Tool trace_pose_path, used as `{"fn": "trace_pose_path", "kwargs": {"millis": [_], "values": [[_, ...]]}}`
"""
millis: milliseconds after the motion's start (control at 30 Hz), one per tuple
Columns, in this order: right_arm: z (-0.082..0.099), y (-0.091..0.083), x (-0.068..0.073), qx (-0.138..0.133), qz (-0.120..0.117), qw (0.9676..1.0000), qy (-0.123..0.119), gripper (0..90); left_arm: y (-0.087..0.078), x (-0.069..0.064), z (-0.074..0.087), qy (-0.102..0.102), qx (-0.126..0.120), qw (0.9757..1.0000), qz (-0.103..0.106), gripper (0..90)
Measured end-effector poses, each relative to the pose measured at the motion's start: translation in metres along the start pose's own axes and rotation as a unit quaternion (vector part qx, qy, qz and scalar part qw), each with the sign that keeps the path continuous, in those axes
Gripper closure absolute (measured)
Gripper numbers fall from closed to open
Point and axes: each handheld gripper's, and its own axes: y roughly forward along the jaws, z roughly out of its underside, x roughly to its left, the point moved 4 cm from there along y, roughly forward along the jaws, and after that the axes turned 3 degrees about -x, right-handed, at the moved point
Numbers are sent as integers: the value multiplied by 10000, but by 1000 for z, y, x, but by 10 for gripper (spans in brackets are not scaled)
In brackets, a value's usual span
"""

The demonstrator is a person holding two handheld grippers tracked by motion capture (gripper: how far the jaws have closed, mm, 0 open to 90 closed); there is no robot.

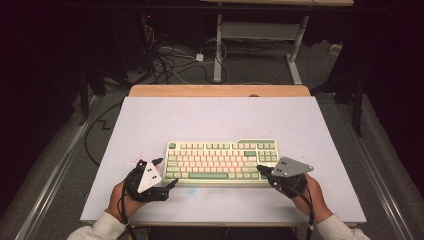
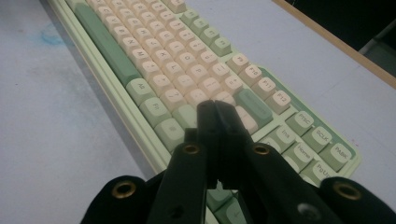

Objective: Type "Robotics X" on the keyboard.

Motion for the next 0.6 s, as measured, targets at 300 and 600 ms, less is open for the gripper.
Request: {"fn": "trace_pose_path", "kwargs": {"millis": [300,600], "values": [[-2,26,0,403,-140,9991,-48,900,0,-2,2,4,56,10000,61,195],[0,42,-2,645,-179,9977,-86,900,0,-3,2,-14,80,9999,114,196]]}}
